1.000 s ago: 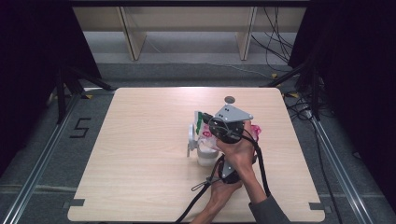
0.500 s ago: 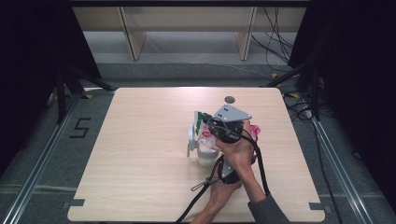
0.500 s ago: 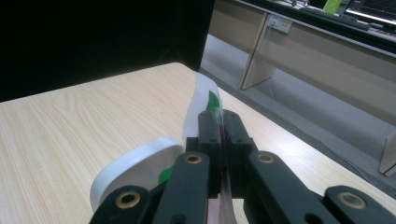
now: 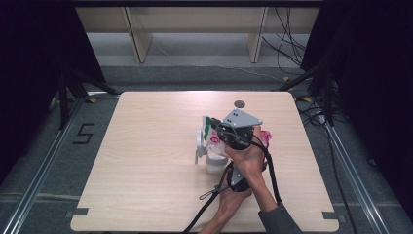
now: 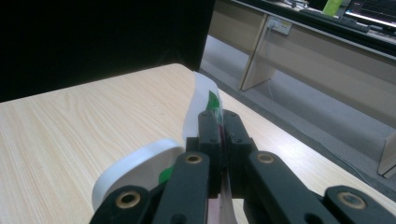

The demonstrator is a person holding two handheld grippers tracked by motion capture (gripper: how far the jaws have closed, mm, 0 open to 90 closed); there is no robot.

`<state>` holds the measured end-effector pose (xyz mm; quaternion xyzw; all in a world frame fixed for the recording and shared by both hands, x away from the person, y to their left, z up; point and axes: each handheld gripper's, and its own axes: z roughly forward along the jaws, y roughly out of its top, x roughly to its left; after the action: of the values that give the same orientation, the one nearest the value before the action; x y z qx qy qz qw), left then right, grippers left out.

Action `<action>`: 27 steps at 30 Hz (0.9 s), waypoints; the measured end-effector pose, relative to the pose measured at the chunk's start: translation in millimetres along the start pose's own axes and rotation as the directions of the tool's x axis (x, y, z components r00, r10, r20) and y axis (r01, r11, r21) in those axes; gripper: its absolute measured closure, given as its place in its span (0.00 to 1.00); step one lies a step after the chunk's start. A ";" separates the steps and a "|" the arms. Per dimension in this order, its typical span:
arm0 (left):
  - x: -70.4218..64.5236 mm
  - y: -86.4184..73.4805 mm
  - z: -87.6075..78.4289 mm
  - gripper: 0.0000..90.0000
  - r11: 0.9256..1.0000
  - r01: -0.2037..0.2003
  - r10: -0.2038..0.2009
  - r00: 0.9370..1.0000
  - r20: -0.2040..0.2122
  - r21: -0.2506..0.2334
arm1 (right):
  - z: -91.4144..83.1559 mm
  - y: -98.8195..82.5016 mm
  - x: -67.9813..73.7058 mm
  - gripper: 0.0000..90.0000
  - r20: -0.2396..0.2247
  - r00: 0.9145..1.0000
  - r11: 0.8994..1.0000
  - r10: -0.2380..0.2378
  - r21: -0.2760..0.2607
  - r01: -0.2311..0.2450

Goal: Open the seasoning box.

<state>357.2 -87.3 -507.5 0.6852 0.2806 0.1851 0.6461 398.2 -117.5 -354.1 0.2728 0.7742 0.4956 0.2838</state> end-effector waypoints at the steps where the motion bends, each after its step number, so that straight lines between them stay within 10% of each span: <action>1: -0.5 -0.2 0.5 0.83 1.000 0.009 -0.009 1.000 -0.005 -0.003 | 0.3 0.7 -1.9 0.99 -0.006 1.000 1.000 -0.023 -0.002 0.023; 27: -0.3 -1.3 0.7 0.83 1.000 0.004 -0.004 1.000 0.002 -0.004 | 2.8 -1.3 -1.3 0.99 0.012 1.000 1.000 -0.027 -0.002 0.027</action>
<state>357.2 -88.0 -508.8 0.6837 0.2810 0.1834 0.6480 400.8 -117.2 -356.1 0.2648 0.7757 0.4909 0.2952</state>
